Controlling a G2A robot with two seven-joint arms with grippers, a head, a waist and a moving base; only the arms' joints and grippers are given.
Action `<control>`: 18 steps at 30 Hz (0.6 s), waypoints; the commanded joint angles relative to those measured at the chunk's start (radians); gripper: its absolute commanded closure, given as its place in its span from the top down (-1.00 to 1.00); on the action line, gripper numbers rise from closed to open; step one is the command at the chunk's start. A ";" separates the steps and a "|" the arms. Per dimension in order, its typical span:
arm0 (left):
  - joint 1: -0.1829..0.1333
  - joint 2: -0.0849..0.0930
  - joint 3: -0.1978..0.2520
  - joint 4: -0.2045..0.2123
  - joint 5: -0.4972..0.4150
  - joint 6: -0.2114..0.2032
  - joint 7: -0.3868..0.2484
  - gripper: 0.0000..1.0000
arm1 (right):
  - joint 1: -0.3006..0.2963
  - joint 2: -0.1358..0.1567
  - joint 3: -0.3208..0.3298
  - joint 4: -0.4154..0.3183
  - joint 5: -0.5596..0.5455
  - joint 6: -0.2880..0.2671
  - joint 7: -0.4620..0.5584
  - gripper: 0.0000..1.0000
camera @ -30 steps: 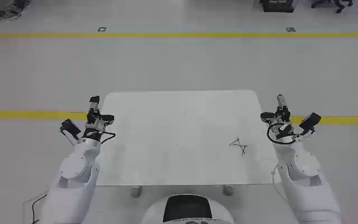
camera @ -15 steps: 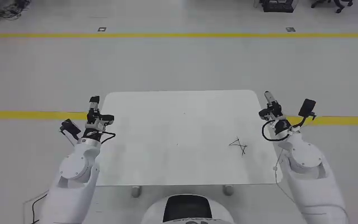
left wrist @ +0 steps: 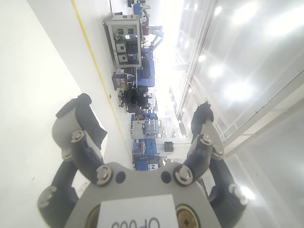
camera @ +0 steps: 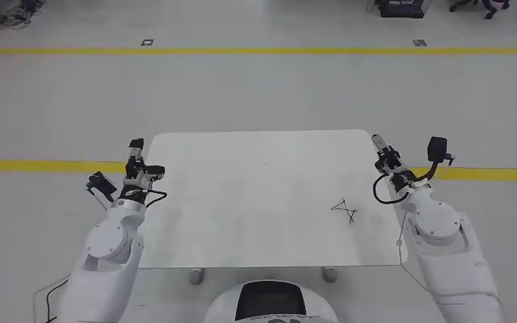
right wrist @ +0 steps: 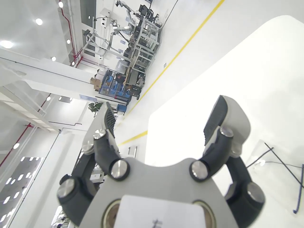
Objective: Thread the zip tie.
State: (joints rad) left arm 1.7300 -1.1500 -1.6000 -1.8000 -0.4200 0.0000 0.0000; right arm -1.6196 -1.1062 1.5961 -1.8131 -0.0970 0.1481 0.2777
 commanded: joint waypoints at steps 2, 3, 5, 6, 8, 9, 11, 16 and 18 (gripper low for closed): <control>0.000 0.000 0.000 0.000 0.000 0.000 0.000 1.00 | 0.057 0.016 0.007 0.009 -0.204 -0.003 0.171 1.00; 0.000 0.000 0.000 0.000 0.000 0.000 0.000 1.00 | 0.069 0.020 0.002 0.015 -0.226 -0.005 0.224 1.00; 0.000 0.000 0.000 0.000 0.000 0.000 0.000 1.00 | 0.096 0.027 -0.002 0.024 -0.294 -0.005 0.289 1.00; 0.000 0.000 0.000 0.000 0.000 0.000 0.000 1.00 | 0.105 0.031 -0.016 0.035 -0.340 -0.004 0.337 1.00; 0.000 0.000 0.000 0.000 0.000 0.000 0.000 1.00 | 0.122 0.034 -0.027 0.043 -0.360 -0.011 0.394 1.00; 0.000 0.000 0.000 0.000 0.000 0.000 0.000 1.00 | 0.125 0.036 -0.030 0.044 -0.378 -0.023 0.401 1.00; 0.000 0.000 0.000 0.000 0.000 0.000 0.000 1.00 | 0.125 0.036 -0.030 0.044 -0.378 -0.023 0.401 1.00; 0.000 0.000 0.000 0.000 0.000 0.000 0.000 1.00 | 0.125 0.036 -0.030 0.044 -0.378 -0.023 0.401 1.00; 0.000 0.000 0.000 0.000 0.000 0.000 0.000 1.00 | 0.125 0.036 -0.030 0.044 -0.378 -0.023 0.401 1.00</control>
State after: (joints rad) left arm 1.7300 -1.1500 -1.6000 -1.8000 -0.4200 0.0000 0.0000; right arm -1.4947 -1.0704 1.5657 -1.7691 -0.4747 0.1254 0.6789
